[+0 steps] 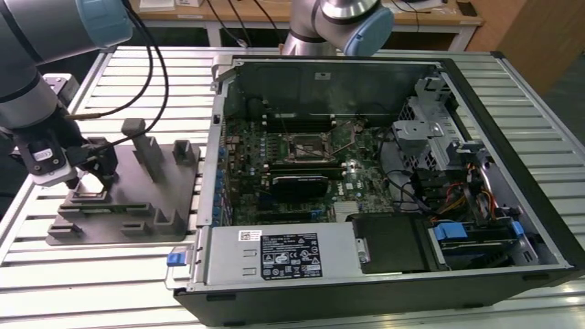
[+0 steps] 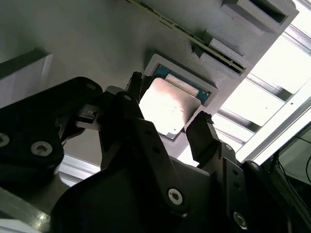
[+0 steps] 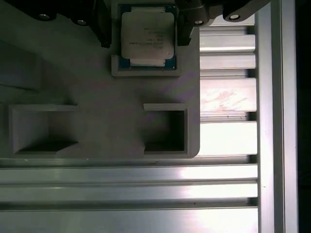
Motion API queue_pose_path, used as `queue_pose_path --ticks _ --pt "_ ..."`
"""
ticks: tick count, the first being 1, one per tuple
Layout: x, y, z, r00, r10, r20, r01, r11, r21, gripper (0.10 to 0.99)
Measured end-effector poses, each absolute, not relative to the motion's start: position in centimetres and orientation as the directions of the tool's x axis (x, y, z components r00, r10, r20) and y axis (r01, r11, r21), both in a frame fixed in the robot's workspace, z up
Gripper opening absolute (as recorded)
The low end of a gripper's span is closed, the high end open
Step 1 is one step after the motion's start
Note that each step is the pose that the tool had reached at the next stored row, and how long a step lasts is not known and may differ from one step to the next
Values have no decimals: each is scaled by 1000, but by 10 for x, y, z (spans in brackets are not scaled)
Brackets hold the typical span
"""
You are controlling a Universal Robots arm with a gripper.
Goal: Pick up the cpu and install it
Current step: 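Pick up the cpu and move it towards the insertion slot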
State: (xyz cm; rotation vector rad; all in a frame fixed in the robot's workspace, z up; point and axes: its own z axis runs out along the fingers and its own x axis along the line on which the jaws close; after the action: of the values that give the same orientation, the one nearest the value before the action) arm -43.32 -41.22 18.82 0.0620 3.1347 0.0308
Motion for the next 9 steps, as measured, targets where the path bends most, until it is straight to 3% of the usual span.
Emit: queue_pose_path --ticks 9 --pt "-433 -412 183 -999 40 -5 40 999 23 647"
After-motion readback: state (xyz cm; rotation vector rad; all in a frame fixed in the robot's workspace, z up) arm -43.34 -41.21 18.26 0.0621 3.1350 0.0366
